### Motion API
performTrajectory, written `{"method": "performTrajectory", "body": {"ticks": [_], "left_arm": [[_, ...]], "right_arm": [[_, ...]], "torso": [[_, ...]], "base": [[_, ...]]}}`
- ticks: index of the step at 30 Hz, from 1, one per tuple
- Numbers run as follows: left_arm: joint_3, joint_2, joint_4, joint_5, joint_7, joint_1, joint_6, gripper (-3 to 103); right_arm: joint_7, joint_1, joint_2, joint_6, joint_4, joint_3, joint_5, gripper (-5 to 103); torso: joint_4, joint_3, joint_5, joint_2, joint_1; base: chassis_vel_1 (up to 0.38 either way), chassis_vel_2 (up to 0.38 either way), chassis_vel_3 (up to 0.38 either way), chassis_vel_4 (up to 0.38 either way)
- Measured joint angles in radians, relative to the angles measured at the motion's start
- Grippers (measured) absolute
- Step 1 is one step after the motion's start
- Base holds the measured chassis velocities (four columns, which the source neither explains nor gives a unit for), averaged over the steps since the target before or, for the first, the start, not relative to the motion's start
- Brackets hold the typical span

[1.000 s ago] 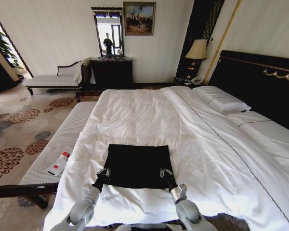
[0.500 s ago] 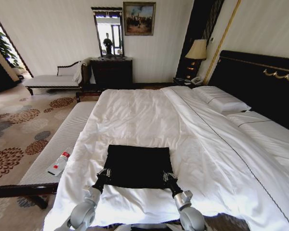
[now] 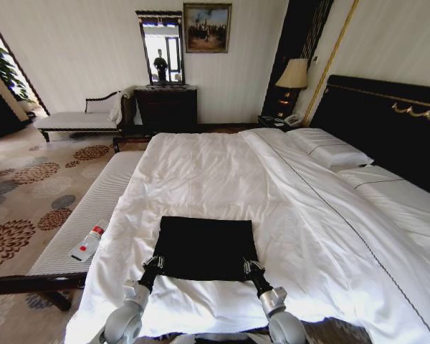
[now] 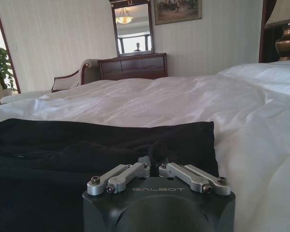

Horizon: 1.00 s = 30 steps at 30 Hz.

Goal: Fold the clothes on the bed.

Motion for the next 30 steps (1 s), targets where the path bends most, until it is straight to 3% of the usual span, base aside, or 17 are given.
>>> {"method": "performTrajectory", "body": {"ticks": [1,3,5,9,11,16,18,19,23,24,27,30], "left_arm": [[0.0,0.0,0.0,0.0,0.0,0.0,0.0,-1],[0.007,-0.003,0.0,0.008,-0.005,0.001,0.001,8],[0.007,-0.005,-0.002,0.009,-0.008,0.002,0.004,8],[-0.008,-0.015,-0.038,0.031,-0.012,0.034,0.009,30],[-0.014,-0.018,-0.051,0.045,-0.011,0.048,0.009,35],[-0.052,-0.024,-0.111,0.064,0.004,0.105,0.008,52],[-0.082,-0.015,-0.126,0.021,0.005,0.096,0.019,62],[-0.082,-0.015,-0.126,0.021,0.005,0.096,0.019,62],[-0.103,0.007,-0.095,-0.164,-0.039,-0.031,0.087,78],[-0.103,0.007,-0.095,-0.164,-0.039,-0.031,0.087,78],[-0.091,0.007,-0.003,-0.319,-0.057,-0.163,0.148,94],[-0.092,-0.004,0.066,-0.342,-0.039,-0.221,0.159,99]], "right_arm": [[0.0,0.0,0.0,0.0,0.0,0.0,0.0,3],[0.0,-0.005,0.0,0.001,0.003,0.001,-0.008,3],[-0.002,-0.01,0.0,0.002,0.003,0.002,-0.014,1],[-0.008,-0.032,-0.002,0.015,0.011,0.012,-0.024,20],[-0.009,-0.04,-0.002,0.018,0.017,0.016,-0.024,20],[-0.009,-0.091,0.001,0.027,0.05,0.042,-0.018,42],[-0.009,-0.122,0.008,0.033,0.073,0.067,-0.003,48],[-0.009,-0.122,0.008,0.033,0.073,0.067,-0.003,48],[0.001,-0.149,0.01,0.029,0.123,0.114,0.035,70],[0.001,-0.149,0.01,0.029,0.123,0.114,0.035,70],[0.011,-0.155,0.01,0.018,0.141,0.136,0.051,81],[0.015,-0.149,0.001,0.006,0.144,0.133,0.061,91]], "torso": [[0.0,0.0,0.0,0.0,0.0],[0.0,0.0,0.0,0.0,0.0],[0.0,0.0,0.0,0.0,0.0],[-0.0001,0.0,0.0,0.0,0.0],[0.0001,0.0,0.0,0.0,0.0],[0.0002,0.0,0.0001,0.0,0.0],[0.0,0.0,0.0001,0.0,0.0],[0.0,0.0,0.0001,0.0,0.0],[-0.0001,0.0,-0.0002,0.0,0.0],[-0.0001,0.0,-0.0002,0.0,0.0],[-0.0002,0.0,-0.0002,0.0,0.0],[-0.0014,0.0,0.0,0.0,0.0]], "base": [[0.0,0.0,0.0,0.0],[0.0,0.0,0.0,0.0],[0.0,0.0,0.0,0.0],[0.0,0.0,0.0,0.0],[0.0,0.0,0.0,0.0],[0.0,0.0,0.0,0.0],[0.0,0.0,0.0,0.0],[0.0,0.0,0.0,0.0],[0.0,0.0,0.0,0.0],[0.0,0.0,0.0,0.0],[0.0,0.0,0.0,0.0],[0.0,0.0,0.0,0.0]]}}
